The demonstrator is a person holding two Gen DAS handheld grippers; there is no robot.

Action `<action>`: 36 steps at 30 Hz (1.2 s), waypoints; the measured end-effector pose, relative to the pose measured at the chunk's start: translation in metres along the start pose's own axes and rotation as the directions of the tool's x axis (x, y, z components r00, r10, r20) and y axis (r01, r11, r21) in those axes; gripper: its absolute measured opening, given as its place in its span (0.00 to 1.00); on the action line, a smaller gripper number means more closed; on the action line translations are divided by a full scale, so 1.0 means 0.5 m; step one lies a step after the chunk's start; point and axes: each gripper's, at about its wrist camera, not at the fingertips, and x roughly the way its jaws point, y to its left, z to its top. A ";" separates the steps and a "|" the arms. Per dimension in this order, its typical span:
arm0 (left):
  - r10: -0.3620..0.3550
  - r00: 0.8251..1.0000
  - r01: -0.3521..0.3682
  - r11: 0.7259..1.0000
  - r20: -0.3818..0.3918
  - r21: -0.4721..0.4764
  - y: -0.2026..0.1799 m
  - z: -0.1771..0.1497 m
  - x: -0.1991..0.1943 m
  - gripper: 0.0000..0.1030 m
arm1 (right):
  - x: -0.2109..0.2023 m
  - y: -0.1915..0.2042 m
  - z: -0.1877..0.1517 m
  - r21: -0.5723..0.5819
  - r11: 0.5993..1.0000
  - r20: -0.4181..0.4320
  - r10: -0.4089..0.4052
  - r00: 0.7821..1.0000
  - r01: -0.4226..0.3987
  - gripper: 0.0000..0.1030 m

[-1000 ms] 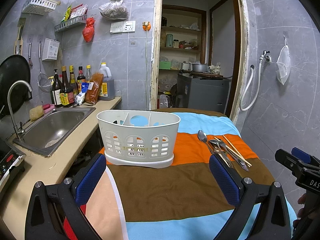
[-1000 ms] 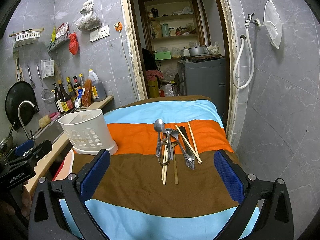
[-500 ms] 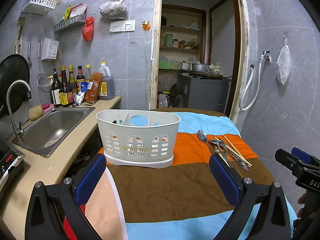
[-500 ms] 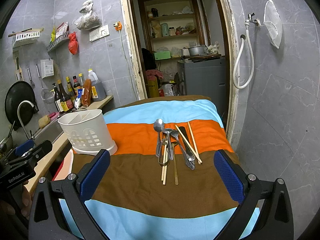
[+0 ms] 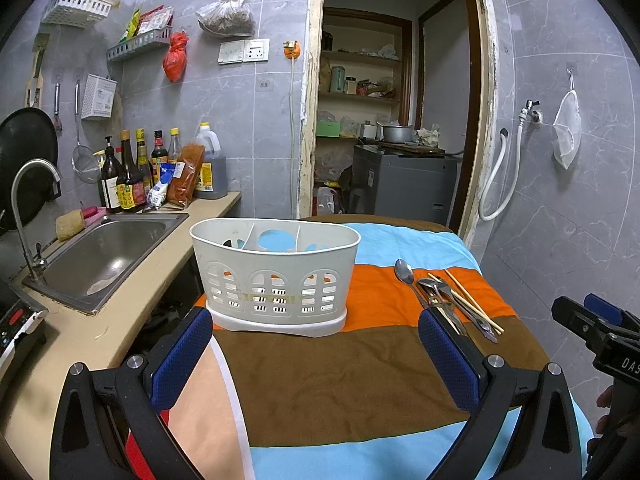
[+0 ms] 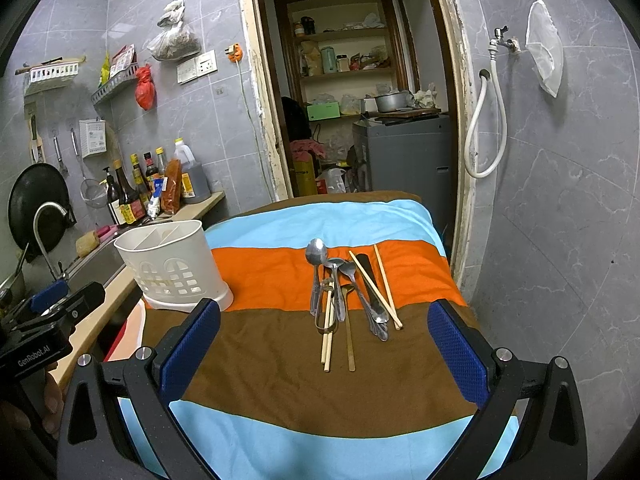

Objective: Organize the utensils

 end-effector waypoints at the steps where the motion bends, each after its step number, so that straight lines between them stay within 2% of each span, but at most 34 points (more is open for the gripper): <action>1: -0.002 1.000 0.002 1.000 -0.001 -0.001 -0.002 0.001 0.001 1.00 | 0.000 -0.002 0.001 0.000 1.000 -0.002 -0.002 1.000 0.002 0.99; 9: -0.054 0.999 0.054 0.998 -0.006 0.011 -0.031 0.005 0.034 1.00 | 0.011 -0.020 0.008 0.022 0.998 -0.025 -0.060 0.998 0.060 0.99; 18: -0.165 0.986 0.165 0.986 -0.026 0.020 -0.103 0.039 0.092 1.00 | -0.016 -0.094 0.047 0.054 0.987 0.027 -0.152 0.988 0.150 0.99; 22: -0.174 0.982 0.175 0.984 -0.072 0.009 -0.141 0.048 0.137 1.00 | 0.010 -0.140 0.072 0.074 0.982 -0.026 -0.173 0.985 0.174 0.99; 27: -0.182 0.974 0.185 0.983 -0.137 0.009 -0.188 0.046 0.198 1.00 | 0.057 -0.201 0.080 0.119 0.976 -0.079 -0.174 0.982 0.182 0.99; 30: -0.191 0.968 0.195 0.981 -0.165 0.005 -0.211 0.049 0.241 0.99 | 0.095 -0.230 0.084 0.108 0.982 -0.107 -0.144 0.984 0.155 0.99; 32: -0.187 0.966 0.193 0.981 -0.180 0.013 -0.232 0.052 0.277 0.92 | 0.131 -0.248 0.092 0.088 0.989 -0.120 -0.109 0.987 0.120 0.98; 36: -0.171 0.958 0.183 0.983 -0.230 0.029 -0.261 0.058 0.345 0.76 | 0.204 -0.264 0.096 0.075 0.996 -0.172 -0.026 0.985 0.039 0.63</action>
